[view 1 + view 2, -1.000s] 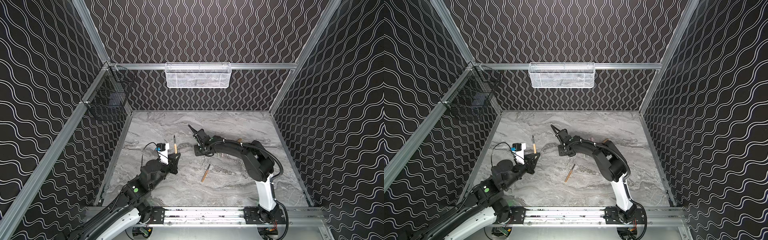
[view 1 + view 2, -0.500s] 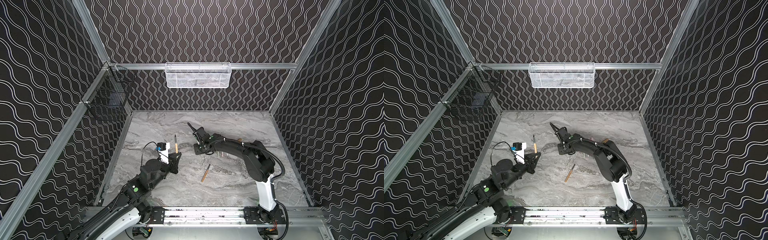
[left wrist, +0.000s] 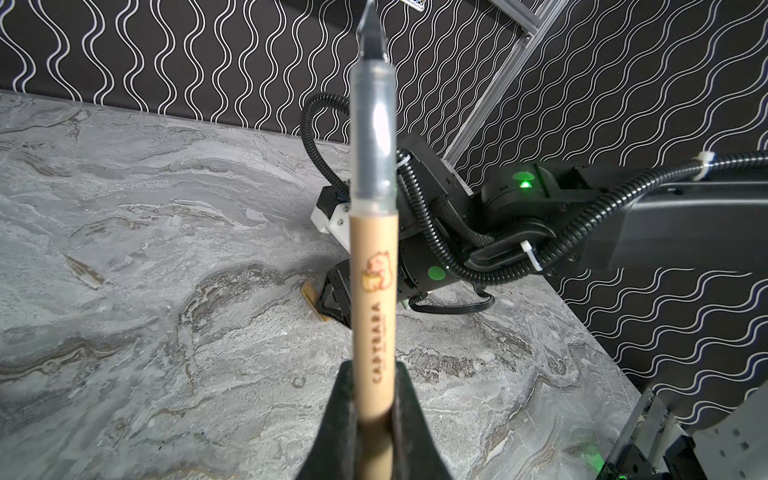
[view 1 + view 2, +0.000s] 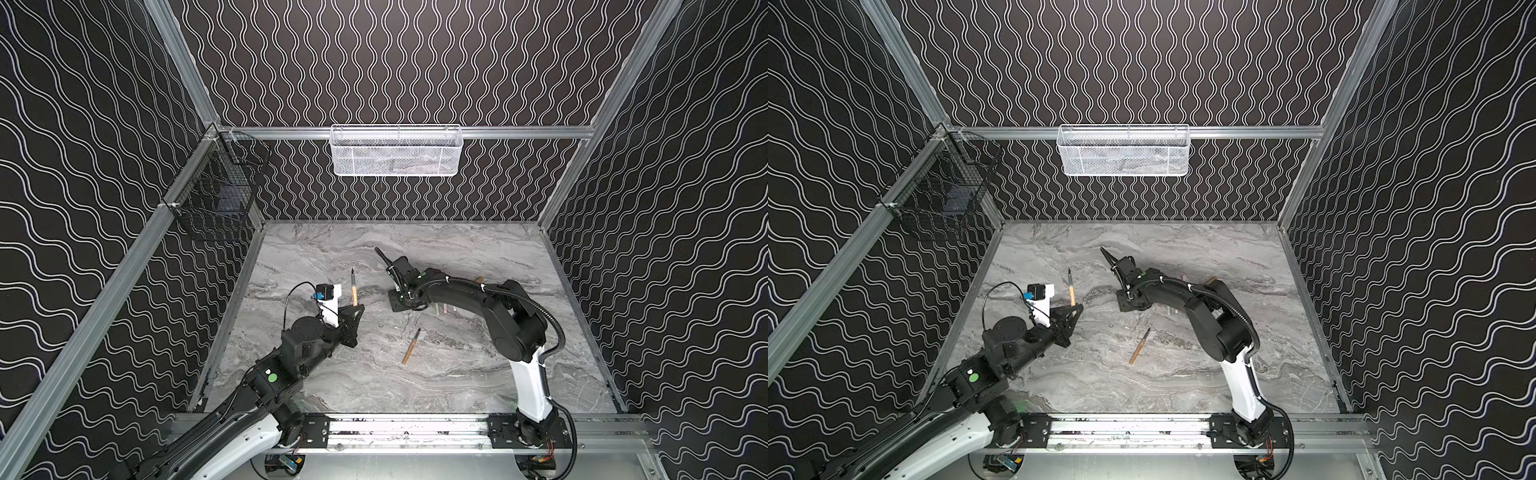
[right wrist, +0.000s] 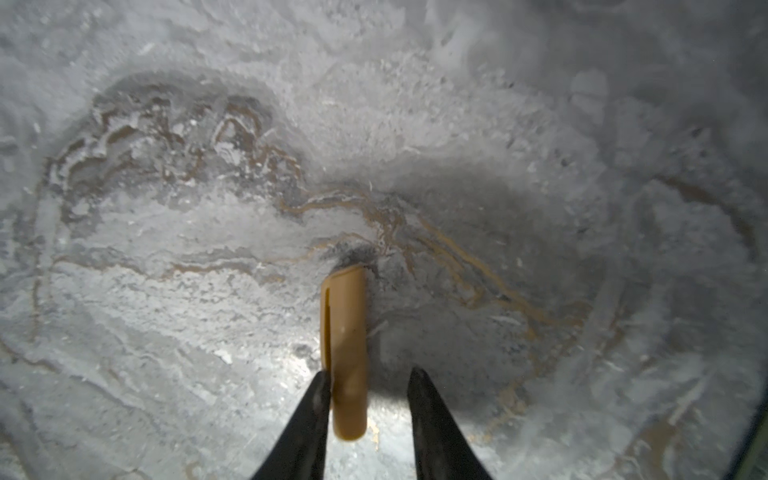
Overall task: Insert the pens into the pen caps
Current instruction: 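Lower the right gripper onto the tan cap and close on it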
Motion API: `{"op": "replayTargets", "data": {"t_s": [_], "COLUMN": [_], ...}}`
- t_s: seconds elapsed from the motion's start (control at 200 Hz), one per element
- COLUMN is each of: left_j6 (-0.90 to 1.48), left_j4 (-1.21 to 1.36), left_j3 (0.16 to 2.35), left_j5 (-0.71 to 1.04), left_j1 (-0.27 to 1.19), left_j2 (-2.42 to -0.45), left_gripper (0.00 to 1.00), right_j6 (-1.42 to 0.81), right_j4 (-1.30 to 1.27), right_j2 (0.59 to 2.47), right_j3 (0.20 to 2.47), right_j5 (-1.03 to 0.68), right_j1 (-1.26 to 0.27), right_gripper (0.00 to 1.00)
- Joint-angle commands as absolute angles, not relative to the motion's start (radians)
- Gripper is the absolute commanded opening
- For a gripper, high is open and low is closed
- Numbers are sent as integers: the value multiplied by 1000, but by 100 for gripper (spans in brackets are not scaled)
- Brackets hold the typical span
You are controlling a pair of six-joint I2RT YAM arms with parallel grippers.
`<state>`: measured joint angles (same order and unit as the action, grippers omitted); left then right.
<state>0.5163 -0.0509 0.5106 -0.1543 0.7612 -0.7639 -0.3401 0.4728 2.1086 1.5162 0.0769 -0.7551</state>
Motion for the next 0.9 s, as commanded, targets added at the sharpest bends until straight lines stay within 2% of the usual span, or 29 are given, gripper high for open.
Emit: {"op": "replayTargets", "data": {"t_s": [0.0,0.245,0.405,0.896], "left_j6": [496,488,480,472], "left_j4": [-33,-47,-46,-49], "left_j3": [527,543,546,551], "left_j5": [-144,-139,-117,-92], "left_j1": [761,761,761,761], "left_j2": [-773,-771,-765,-758], "left_gripper": [0,0,0,0], "right_j6": [-325,-278,-243,-223], "right_j4": [496,472,552,655], "right_j2": [2093,2077,2145,2231], "right_j3": [1524,1538,1630,1741], "right_j5": [75,-38,-75,-34], "right_j1": [-750,-726,-713,-717], "right_gripper": [35,35,26,27]}}
